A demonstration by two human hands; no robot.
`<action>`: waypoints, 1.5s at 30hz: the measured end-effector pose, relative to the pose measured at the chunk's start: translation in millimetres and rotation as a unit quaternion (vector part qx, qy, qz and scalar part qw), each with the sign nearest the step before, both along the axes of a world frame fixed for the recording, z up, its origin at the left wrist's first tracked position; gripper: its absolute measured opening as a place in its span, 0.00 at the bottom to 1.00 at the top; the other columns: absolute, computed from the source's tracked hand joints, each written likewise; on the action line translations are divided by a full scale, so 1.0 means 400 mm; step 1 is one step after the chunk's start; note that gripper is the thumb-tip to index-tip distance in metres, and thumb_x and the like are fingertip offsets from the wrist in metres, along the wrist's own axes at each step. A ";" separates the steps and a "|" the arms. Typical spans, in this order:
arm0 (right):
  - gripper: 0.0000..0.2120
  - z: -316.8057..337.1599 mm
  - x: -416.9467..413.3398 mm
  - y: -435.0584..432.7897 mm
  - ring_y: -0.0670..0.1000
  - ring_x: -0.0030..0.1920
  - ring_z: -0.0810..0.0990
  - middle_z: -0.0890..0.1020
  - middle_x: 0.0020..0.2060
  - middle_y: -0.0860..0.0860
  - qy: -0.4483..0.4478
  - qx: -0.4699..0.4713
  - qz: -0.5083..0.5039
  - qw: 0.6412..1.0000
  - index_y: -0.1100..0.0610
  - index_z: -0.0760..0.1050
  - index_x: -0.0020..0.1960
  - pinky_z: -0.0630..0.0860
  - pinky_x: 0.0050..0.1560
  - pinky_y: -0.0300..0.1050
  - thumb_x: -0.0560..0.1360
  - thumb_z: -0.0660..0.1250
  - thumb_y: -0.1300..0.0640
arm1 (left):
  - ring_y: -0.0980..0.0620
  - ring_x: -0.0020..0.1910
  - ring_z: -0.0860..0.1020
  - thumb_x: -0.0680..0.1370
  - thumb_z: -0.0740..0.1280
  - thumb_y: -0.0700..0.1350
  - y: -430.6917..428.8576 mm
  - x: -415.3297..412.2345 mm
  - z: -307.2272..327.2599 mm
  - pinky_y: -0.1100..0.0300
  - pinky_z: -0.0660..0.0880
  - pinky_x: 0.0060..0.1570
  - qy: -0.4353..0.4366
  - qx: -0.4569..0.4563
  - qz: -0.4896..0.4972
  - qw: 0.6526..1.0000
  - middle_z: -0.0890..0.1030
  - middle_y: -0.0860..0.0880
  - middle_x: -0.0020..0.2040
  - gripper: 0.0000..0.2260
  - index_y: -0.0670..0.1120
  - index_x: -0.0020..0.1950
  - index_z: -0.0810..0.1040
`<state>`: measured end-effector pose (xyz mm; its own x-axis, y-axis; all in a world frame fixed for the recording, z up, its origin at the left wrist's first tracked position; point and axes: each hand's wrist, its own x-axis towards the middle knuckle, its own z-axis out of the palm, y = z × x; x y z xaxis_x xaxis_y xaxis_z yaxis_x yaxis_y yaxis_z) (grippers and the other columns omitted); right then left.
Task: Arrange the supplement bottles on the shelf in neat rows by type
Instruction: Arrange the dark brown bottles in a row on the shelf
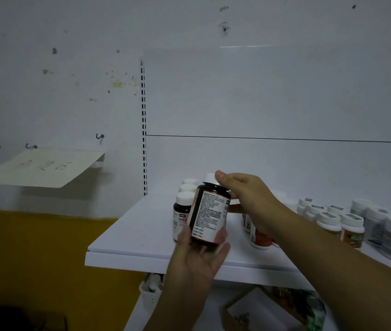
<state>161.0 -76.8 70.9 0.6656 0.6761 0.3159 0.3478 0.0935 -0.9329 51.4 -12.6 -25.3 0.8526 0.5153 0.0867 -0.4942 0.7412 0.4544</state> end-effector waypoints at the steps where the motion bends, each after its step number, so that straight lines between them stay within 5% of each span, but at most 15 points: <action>1: 0.17 -0.001 0.001 -0.002 0.53 0.50 0.81 0.84 0.48 0.55 0.004 0.002 0.007 1.000 0.59 0.81 0.49 0.80 0.50 0.48 0.74 0.66 0.45 | 0.33 0.55 0.78 0.65 0.68 0.55 -0.002 -0.009 0.009 0.40 0.78 0.49 -0.010 -0.026 -0.060 0.998 0.78 0.36 0.60 0.28 0.45 0.63 0.73; 3: 0.15 -0.004 0.005 -0.003 0.53 0.49 0.81 0.83 0.46 0.53 0.037 0.008 0.030 0.999 0.58 0.80 0.50 0.78 0.53 0.51 0.75 0.65 0.47 | 0.33 0.52 0.80 0.68 0.64 0.54 -0.001 -0.015 0.012 0.41 0.79 0.46 -0.012 -0.030 -0.082 0.996 0.79 0.35 0.58 0.25 0.44 0.62 0.73; 7: 0.09 -0.001 -0.003 -0.006 0.51 0.42 0.77 0.78 0.40 0.52 0.129 -0.020 0.052 0.990 0.55 0.77 0.45 0.76 0.49 0.49 0.76 0.61 0.50 | 0.38 0.54 0.80 0.68 0.69 0.44 -0.009 -0.011 0.009 0.45 0.80 0.49 0.027 0.060 0.081 0.995 0.79 0.39 0.59 0.26 0.45 0.65 0.70; 11: 0.14 -0.005 -0.017 -0.004 0.50 0.43 0.81 0.83 0.40 0.49 0.084 -0.062 0.041 0.994 0.52 0.78 0.48 0.78 0.49 0.47 0.74 0.64 0.42 | 0.50 0.53 0.78 0.67 0.72 0.34 -0.029 -0.001 0.002 0.62 0.80 0.39 0.152 0.224 0.221 0.937 0.76 0.51 0.56 0.26 0.52 0.60 0.71; 13: 0.13 -0.008 -0.015 -0.001 0.49 0.43 0.82 0.83 0.40 0.49 0.076 -0.031 0.039 0.996 0.53 0.79 0.48 0.79 0.47 0.46 0.74 0.66 0.44 | 0.47 0.55 0.78 0.67 0.72 0.39 -0.031 -0.004 0.005 0.58 0.80 0.41 0.128 0.195 0.164 0.958 0.77 0.48 0.57 0.22 0.52 0.59 0.72; 16: 0.10 -0.014 -0.010 0.001 0.52 0.43 0.81 0.83 0.43 0.52 0.148 0.026 0.085 0.985 0.56 0.78 0.50 0.77 0.47 0.48 0.73 0.67 0.51 | 0.33 0.55 0.77 0.67 0.66 0.48 -0.022 -0.021 0.021 0.42 0.78 0.46 0.042 0.027 -0.037 0.998 0.79 0.36 0.56 0.18 0.45 0.55 0.74; 19: 0.10 -0.014 -0.013 0.001 0.53 0.42 0.80 0.82 0.42 0.55 0.229 0.059 0.146 0.961 0.60 0.77 0.50 0.77 0.46 0.47 0.75 0.64 0.54 | 0.34 0.54 0.79 0.66 0.66 0.44 -0.010 -0.020 0.013 0.43 0.79 0.44 0.029 0.048 -0.012 0.998 0.82 0.36 0.53 0.21 0.43 0.59 0.73; 21: 0.11 -0.013 -0.016 0.005 0.52 0.43 0.79 0.81 0.43 0.53 0.174 0.041 0.100 0.979 0.59 0.76 0.50 0.76 0.47 0.47 0.76 0.63 0.52 | 0.41 0.54 0.80 0.65 0.69 0.42 -0.011 -0.015 0.009 0.52 0.82 0.42 0.068 0.132 0.085 0.985 0.80 0.40 0.57 0.26 0.44 0.63 0.71; 24: 0.13 -0.018 -0.021 0.008 0.50 0.46 0.80 0.82 0.45 0.50 0.048 -0.013 0.007 0.999 0.56 0.78 0.52 0.78 0.51 0.47 0.74 0.66 0.48 | 0.53 0.50 0.78 0.65 0.74 0.36 -0.018 -0.006 0.009 0.69 0.78 0.35 0.153 0.261 0.242 0.922 0.78 0.52 0.53 0.26 0.49 0.60 0.71; 26: 0.10 -0.019 -0.019 0.005 0.48 0.44 0.81 0.83 0.44 0.50 0.046 0.005 0.011 0.999 0.55 0.80 0.51 0.78 0.48 0.44 0.74 0.67 0.51 | 0.58 0.47 0.77 0.67 0.72 0.32 -0.025 -0.004 0.011 0.74 0.76 0.34 0.143 0.296 0.271 0.905 0.76 0.58 0.51 0.26 0.51 0.58 0.70; 33: 0.11 0.000 0.001 -0.001 0.52 0.46 0.77 0.80 0.48 0.55 0.143 0.061 0.069 0.985 0.59 0.77 0.56 0.74 0.45 0.45 0.76 0.64 0.57 | 0.62 0.47 0.76 0.69 0.72 0.37 0.000 -0.003 0.014 0.77 0.74 0.35 0.142 0.344 0.245 0.895 0.76 0.62 0.49 0.23 0.53 0.59 0.70; 40: 0.16 0.042 0.021 -0.021 0.50 0.48 0.83 0.85 0.46 0.51 0.019 -0.036 0.028 0.999 0.56 0.80 0.49 0.78 0.44 0.42 0.75 0.64 0.44 | 0.66 0.44 0.80 0.67 0.73 0.33 0.008 0.019 0.035 0.75 0.75 0.36 0.125 0.391 0.257 0.875 0.77 0.59 0.51 0.23 0.55 0.53 0.72; 45: 0.17 0.145 0.063 -0.013 0.52 0.51 0.81 0.82 0.49 0.53 -0.014 0.093 -0.036 0.995 0.58 0.78 0.51 0.79 0.49 0.45 0.75 0.63 0.45 | 0.64 0.49 0.77 0.74 0.68 0.43 0.109 0.019 0.137 0.78 0.73 0.38 0.137 0.510 0.291 0.798 0.74 0.60 0.56 0.19 0.55 0.63 0.70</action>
